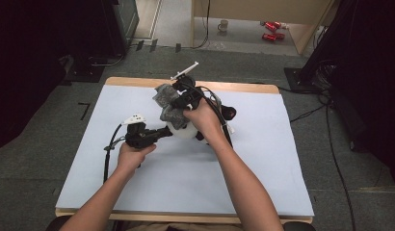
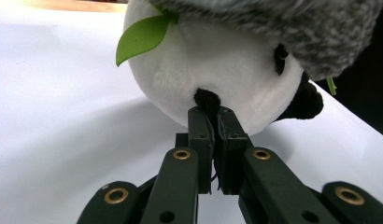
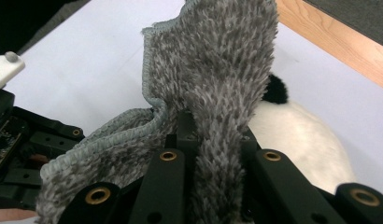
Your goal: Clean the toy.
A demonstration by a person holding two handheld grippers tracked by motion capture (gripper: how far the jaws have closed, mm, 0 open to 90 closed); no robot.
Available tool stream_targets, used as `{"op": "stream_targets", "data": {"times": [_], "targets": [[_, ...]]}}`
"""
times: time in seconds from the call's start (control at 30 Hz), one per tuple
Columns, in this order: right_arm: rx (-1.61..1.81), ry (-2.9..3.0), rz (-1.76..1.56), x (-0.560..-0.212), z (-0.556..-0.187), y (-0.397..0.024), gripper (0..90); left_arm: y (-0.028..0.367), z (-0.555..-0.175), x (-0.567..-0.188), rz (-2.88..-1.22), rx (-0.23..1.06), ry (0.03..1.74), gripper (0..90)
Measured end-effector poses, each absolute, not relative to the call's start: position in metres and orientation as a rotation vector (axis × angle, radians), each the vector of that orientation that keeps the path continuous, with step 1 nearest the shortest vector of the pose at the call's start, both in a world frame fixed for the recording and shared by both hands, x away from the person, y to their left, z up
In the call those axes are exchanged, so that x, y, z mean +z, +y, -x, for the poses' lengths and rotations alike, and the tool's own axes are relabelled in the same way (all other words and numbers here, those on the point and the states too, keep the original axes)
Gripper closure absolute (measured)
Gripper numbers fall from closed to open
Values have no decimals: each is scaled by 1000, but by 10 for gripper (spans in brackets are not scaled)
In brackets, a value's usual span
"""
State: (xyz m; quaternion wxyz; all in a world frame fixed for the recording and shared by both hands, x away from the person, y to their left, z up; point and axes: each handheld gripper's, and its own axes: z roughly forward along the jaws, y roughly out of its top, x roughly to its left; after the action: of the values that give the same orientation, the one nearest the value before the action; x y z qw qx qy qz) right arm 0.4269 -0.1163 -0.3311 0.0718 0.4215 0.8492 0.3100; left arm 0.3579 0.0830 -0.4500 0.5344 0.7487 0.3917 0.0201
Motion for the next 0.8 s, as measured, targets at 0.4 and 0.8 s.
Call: {"op": "stream_targets", "data": {"times": [0.4,0.8], "targets": [[1009,2464,-1379,-330,-429,-162,800,92,-362,-456,-1865,49,984,871],[1253,2409,-1377,-351,-403,-215,799,97,-366,-461,-1899,80,1022,852]]}}
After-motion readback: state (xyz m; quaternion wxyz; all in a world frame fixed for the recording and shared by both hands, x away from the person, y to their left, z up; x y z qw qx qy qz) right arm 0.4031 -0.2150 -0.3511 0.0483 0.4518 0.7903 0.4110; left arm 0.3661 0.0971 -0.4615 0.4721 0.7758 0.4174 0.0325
